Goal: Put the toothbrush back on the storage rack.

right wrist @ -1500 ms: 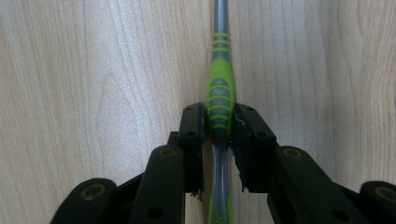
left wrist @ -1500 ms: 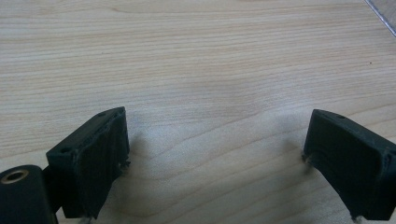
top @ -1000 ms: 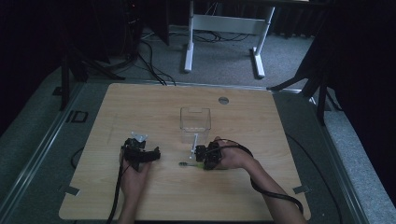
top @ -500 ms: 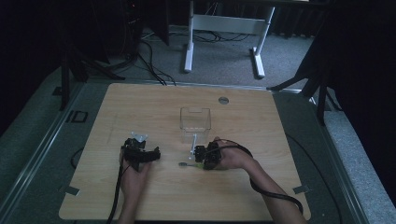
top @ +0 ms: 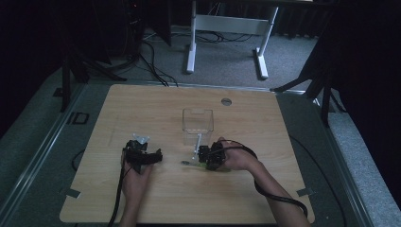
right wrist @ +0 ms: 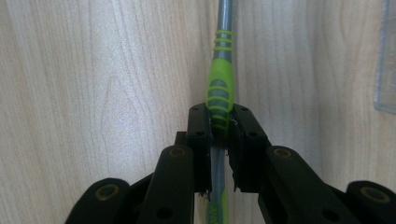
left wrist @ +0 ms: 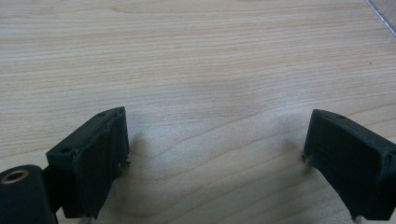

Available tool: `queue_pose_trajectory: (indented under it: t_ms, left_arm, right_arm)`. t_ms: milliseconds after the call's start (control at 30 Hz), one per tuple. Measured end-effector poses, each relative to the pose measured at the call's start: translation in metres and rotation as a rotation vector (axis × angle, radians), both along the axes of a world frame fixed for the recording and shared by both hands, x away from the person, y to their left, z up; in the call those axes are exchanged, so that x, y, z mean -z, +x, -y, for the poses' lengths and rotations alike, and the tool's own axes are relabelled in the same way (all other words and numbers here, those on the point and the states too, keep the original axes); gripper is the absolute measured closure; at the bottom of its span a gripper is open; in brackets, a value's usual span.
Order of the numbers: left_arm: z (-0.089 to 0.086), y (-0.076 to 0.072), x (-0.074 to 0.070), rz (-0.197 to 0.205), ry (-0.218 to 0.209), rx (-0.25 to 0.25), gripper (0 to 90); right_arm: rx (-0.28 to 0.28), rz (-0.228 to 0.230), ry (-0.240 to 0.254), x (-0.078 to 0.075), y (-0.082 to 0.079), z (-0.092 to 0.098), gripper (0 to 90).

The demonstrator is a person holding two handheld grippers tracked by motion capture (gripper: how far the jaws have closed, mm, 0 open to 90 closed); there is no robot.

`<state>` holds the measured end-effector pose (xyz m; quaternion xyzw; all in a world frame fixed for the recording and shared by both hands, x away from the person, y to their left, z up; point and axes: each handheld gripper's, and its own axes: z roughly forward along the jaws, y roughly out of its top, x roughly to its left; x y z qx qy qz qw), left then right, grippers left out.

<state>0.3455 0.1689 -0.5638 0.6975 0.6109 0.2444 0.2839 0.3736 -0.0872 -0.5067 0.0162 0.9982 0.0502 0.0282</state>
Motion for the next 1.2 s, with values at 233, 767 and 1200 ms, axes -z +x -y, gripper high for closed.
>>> queue_pose_trajectory:
  t_ms: [233,767,1200]
  left_arm:
    - [0.000,0.000,0.000,0.000,0.000,0.000,7.2]
    - [0.000,0.000,0.000,0.000,0.000,0.001,7.2]
    - [0.000,0.000,0.000,-0.001,0.000,0.000,7.2]
  right_arm:
    - [0.007,0.004,0.020,-0.007,-0.001,0.002,79.7]
    - [0.048,0.044,0.103,-0.030,0.005,0.013,79.8]
    - [0.114,0.071,0.191,-0.046,0.012,0.023,79.7]
